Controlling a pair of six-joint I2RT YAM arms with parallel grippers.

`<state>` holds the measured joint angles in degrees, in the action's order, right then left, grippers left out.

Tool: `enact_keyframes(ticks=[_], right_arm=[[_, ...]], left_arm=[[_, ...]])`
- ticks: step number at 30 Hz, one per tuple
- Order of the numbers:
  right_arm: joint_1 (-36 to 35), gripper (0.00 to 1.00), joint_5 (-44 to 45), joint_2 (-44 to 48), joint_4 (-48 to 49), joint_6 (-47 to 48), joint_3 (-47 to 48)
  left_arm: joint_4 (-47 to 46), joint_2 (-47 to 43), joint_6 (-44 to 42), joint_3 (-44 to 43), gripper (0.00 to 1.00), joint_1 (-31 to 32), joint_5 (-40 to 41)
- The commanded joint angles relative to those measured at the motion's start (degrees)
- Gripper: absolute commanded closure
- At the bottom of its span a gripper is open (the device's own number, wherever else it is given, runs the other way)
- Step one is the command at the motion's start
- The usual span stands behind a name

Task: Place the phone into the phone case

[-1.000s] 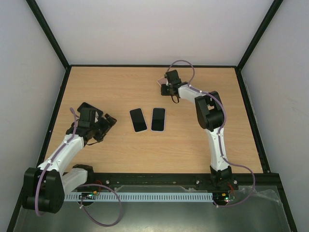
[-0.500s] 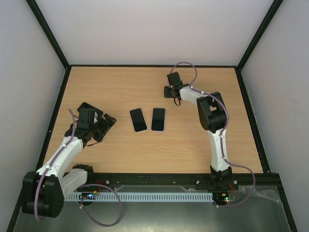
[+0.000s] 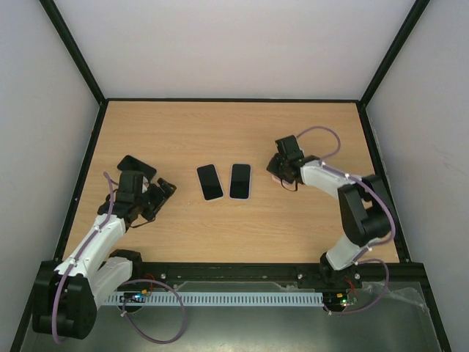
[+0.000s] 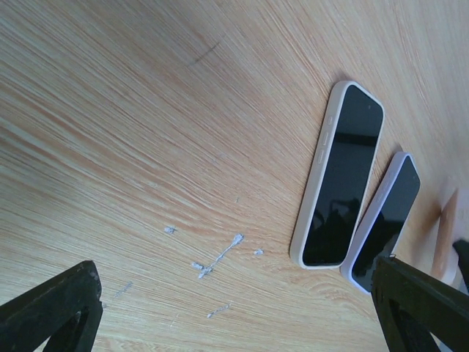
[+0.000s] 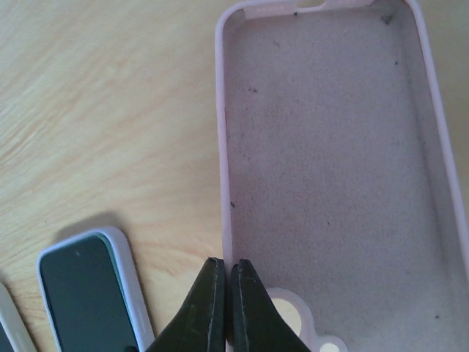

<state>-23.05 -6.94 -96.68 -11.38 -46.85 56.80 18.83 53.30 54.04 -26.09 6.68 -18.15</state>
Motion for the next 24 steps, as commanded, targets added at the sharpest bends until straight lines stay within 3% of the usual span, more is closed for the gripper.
enact_keyframes(ticks=[1, 6, 10, 14, 18, 24], right_arm=[[-2.3, 0.98, 4.4, 7.9, -4.8, -20.2, -7.2], [-6.3, 0.98, 5.3, 18.5, -4.9, -37.7, -16.5], [-9.2, 0.98, 3.9, 26.2, 2.5, -54.9, -26.5], [-13.0, 0.98, 8.0, 30.5, 9.4, -68.2, -31.4], [-13.3, 0.97, 8.3, 28.1, 12.9, -69.7, -29.8], [-13.3, 0.72, 4.7, 23.4, 20.6, -65.0, -31.3]], left_arm=[[-0.1, -1.0, 0.5, 1.8, 0.01, -0.4, -0.1], [-1.5, -0.3, 0.9, 1.9, 0.01, -0.4, -1.1], [-1.7, 0.4, 0.6, 1.5, 0.01, -0.5, -1.6], [-1.7, 0.1, 0.3, 1.8, 0.01, -0.4, -2.0], [-1.5, -0.8, 0.4, 2.5, 0.01, -0.4, -1.8], [-0.9, -1.0, 0.4, 2.2, 0.01, -0.5, -1.6]])
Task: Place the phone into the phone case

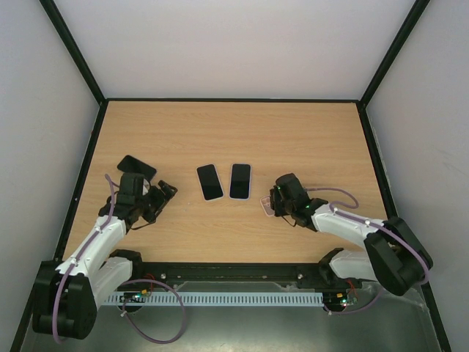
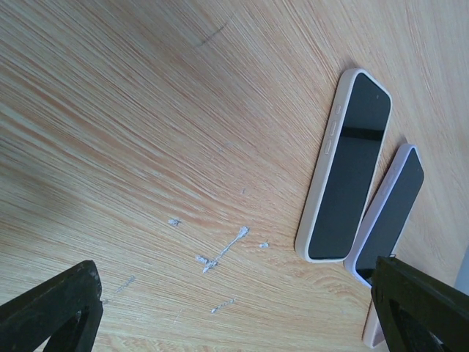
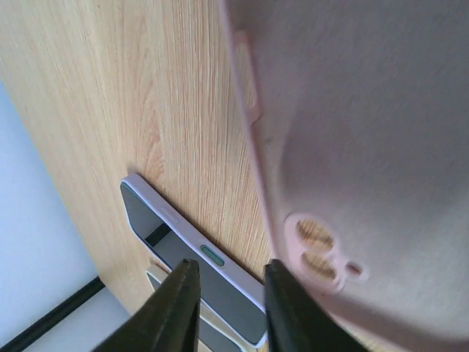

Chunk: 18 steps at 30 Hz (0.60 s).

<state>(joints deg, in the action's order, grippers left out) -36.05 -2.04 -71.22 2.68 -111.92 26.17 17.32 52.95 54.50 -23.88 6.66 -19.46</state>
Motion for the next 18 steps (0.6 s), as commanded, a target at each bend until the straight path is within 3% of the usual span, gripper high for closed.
enact_keyframes(ticks=[1, 4, 8, 10, 13, 18], right_arm=[[-0.3, 0.66, 0.1, -2.1, 8.5, 1.3, -1.7], [0.4, 0.48, 1.1, -2.0, 10.5, 6.2, -2.9], [3.6, 0.36, 2.0, -1.5, 8.8, 21.9, -1.3], [5.4, 0.34, 2.7, -2.1, 5.7, 31.7, 1.6], [6.8, 0.33, 9.5, -4.1, -6.6, 42.2, 8.6], [9.1, 0.32, 13.7, -7.0, -13.5, 58.4, 15.6]], left_arm=[[0.9, -0.7, -0.2, -0.2, 0.01, -0.5, -0.2], [1.0, -1.1, -0.2, -0.2, 0.01, -0.5, 0.0], [-0.6, -1.5, -2.2, 0.3, 0.01, -0.5, -1.7], [-1.5, -1.9, -2.8, 0.5, 0.01, -0.5, -2.6], [-1.5, -2.5, -3.2, 0.2, 0.01, -0.5, -2.5], [0.1, -3.3, -5.2, -1.8, 0.01, -0.5, 1.3]])
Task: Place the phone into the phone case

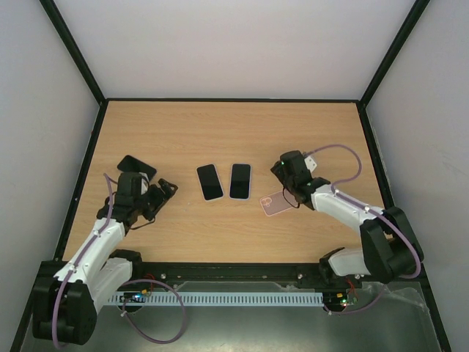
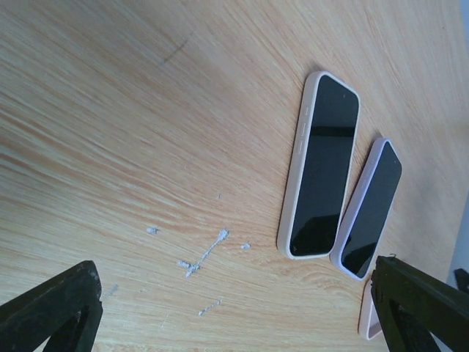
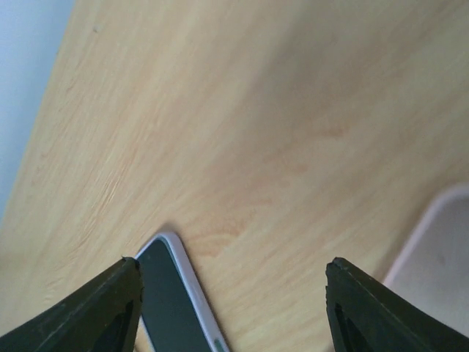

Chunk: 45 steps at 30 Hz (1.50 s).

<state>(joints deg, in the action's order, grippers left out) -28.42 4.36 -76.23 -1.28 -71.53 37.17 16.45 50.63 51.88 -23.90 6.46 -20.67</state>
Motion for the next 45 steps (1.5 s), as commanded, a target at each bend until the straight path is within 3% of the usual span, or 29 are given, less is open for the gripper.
enact_keyframes(ticks=[1, 8, 15, 22, 26, 31, 39, 45], right_arm=[[2.0, 0.32, 7.9, -2.7, -10.5, 20.6, 5.5], [8.3, 0.32, 2.7, -8.6, -12.3, 28.4, 7.7], [9.2, 0.32, 1.7, -10.6, -14.4, 25.9, 6.5], [9.2, 0.33, -5.5, -9.6, -13.7, 23.8, 2.4], [9.2, 0.35, -15.3, -6.6, -11.4, 21.1, -1.9], [6.5, 0.35, -27.4, 1.7, -5.4, 11.3, -13.7], [-5.2, 0.35, -28.3, 13.3, -4.6, 1.3, -16.3], [-5.5, 0.33, -23.2, 19.7, -5.3, 9.9, -15.7]], left_arm=[[1.7, -1.1, -3.0, -2.6, 0.01, -0.3, 4.3], [6.0, 2.4, -5.1, -10.2, 0.01, -1.3, 15.9], [7.5, 10.5, -6.9, -17.2, 0.01, -2.5, 23.4], [4.7, 18.2, -9.0, -19.5, 0.01, -8.3, 21.3], [3.7, 24.9, -10.8, -21.1, 0.01, -12.0, 18.5], [0.4, 28.9, -10.4, -22.0, 0.01, -15.6, 17.3], [1.1, 36.5, -10.1, -27.6, 0.01, -16.4, 17.6], [7.8, 46.3, -10.1, -36.0, 0.01, -16.3, 20.7]])
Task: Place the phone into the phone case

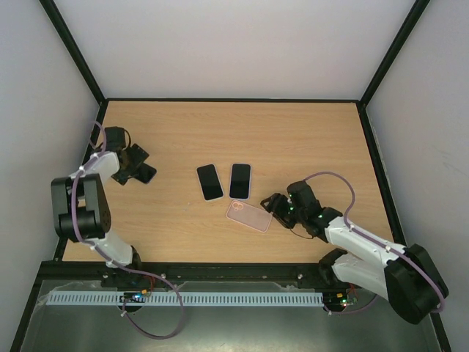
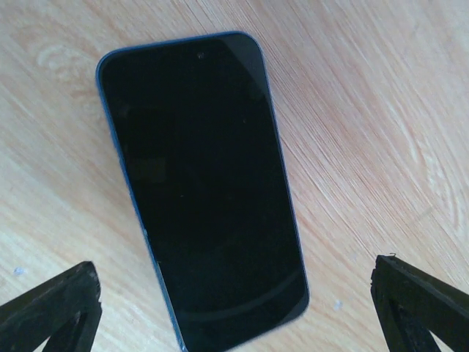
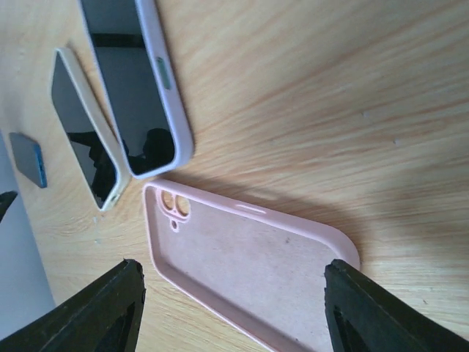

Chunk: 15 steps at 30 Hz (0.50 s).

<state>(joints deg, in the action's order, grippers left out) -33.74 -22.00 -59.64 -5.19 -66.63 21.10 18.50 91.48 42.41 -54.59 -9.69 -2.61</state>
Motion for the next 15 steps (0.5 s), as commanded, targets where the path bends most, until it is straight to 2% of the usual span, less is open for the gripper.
enact_keyframes(ticks=[1, 6, 15], right_arm=[[-0.3, 0.33, 3.7, 3.7, -1.3, 7.5, 0.5], [-0.3, 0.33, 5.3, 4.5, -1.2, 15.4, 1.2], [-0.2, 0.33, 8.1, 6.7, -1.6, 17.5, 1.6]], left_arm=[[6.6, 6.8, -0.9, -6.5, 0.01, -0.1, 2.9], [7.1, 10.2, -0.3, -8.3, 0.01, 0.1, 4.5], [10.1, 16.5, 3.0, -13.3, 0.01, 0.6, 7.2]])
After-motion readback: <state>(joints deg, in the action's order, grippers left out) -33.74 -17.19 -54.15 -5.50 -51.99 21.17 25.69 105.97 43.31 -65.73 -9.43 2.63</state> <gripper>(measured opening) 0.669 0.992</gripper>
